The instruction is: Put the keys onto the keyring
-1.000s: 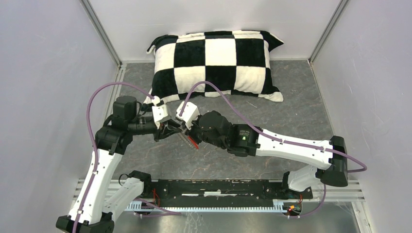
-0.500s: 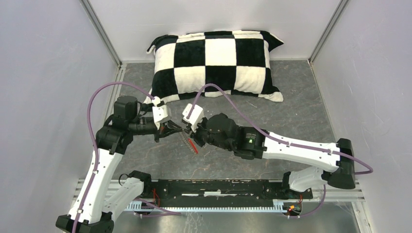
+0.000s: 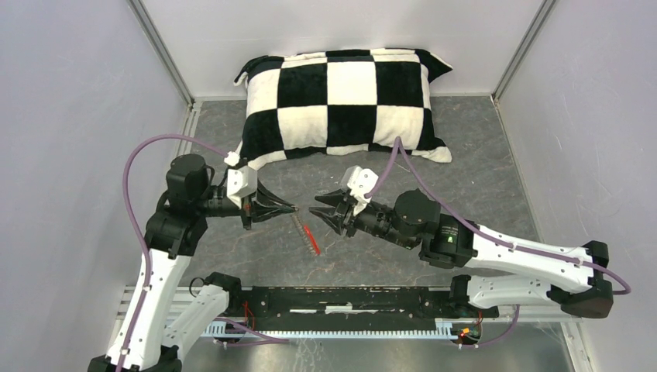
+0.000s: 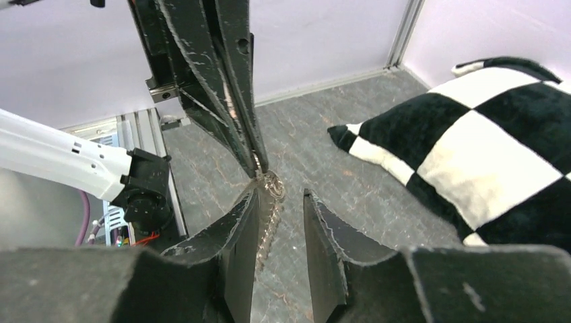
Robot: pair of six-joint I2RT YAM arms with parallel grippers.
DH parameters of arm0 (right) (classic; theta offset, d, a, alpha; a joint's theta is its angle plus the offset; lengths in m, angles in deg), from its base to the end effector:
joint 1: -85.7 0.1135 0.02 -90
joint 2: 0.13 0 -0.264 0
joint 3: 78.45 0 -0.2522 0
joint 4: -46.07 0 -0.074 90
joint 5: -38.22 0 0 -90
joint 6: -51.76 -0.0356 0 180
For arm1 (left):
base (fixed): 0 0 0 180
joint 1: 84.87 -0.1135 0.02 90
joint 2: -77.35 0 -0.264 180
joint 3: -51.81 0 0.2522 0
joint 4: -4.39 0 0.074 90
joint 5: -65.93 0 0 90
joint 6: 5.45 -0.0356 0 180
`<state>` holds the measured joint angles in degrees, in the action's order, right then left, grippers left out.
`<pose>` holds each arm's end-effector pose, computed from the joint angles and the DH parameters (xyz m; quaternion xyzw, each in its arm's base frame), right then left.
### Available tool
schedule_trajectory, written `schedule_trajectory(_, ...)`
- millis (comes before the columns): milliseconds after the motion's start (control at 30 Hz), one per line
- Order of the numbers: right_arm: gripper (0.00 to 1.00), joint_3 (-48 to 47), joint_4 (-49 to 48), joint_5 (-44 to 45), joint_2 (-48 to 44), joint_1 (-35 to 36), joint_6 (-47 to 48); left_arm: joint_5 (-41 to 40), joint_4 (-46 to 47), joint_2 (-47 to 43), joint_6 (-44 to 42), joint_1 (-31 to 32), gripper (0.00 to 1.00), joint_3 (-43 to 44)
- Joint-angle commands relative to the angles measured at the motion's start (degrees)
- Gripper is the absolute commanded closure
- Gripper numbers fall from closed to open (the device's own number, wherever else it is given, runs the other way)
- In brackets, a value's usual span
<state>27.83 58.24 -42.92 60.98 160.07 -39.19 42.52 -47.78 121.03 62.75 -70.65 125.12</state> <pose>0.0720 0.2371 0.4005 -0.3758 0.5958 0.3893 0.5935 0.1177 -0.0635 0.3867 0.5048 0.5668 -0.4249 0.4933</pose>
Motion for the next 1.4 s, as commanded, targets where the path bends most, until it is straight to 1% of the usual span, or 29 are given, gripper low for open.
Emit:
schedule_trajectory(0,0.64,0.8,-4.1,-3.1,-2.2,-0.2,3.2,9.5,10.3,-2.7,8.4,-0.1,0.98,0.3)
schedule_trajectory(100,0.61,3.0,-6.9,-6.3,-4.0,-0.3,4.4,9.7,9.2,-4.6,2.6,-0.1,0.98,-0.1)
schedule_trajectory(200,0.53,4.9,-8.9,-8.2,-5.4,-0.3,6.4,9.0,6.5,-5.5,-2.6,-0.1,0.98,0.2)
schedule_trajectory(333,0.45,1.0,-4.0,-10.7,-3.6,-0.3,9.0,7.8,3.5,-5.7,-9.2,-0.1,0.98,1.3)
schedule_trajectory(467,0.42,-3.4,0.6,-12.8,-1.2,-0.2,11.6,7.6,2.0,-6.4,-15.3,-0.1,0.98,2.0)
schedule_trajectory(600,0.42,-4.9,1.5,-13.8,-0.3,-0.2,14.6,6.3,1.6,-8.1,-22.5,-0.1,0.98,1.8)
schedule_trajectory(667,0.43,-6.0,4.2,-14.0,0.5,-0.2,16.3,5.3,1.6,-8.9,-25.9,-0.1,0.98,1.5)
schedule_trajectory(867,0.5,-9.2,6.9,-15.8,3.3,0.0,20.9,4.6,1.6,-10.0,-28.3,-0.1,0.98,1.6)
schedule_trajectory(1033,0.55,-10.1,6.5,-16.3,4.8,0.2,23.1,4.1,1.6,-12.8,-34.3,-0.1,0.98,-0.7)
schedule_trajectory(1233,0.58,-8.5,6.2,-10.4,4.1,0.2,22.4,3.3,1.4,-16.1,-41.7,-0.1,0.98,-4.1)
schedule_trajectory(1300,0.55,-6.1,4.9,-6.3,2.8,0.2,20.8,3.0,1.4,-17.2,-43.4,-0.1,0.98,-5.1)
schedule_trajectory(1367,0.5,-3.4,4.1,-0.1,1.3,0.0,19.3,2.5,1.3,-17.5,-42.6,-0.1,0.98,-5.6)
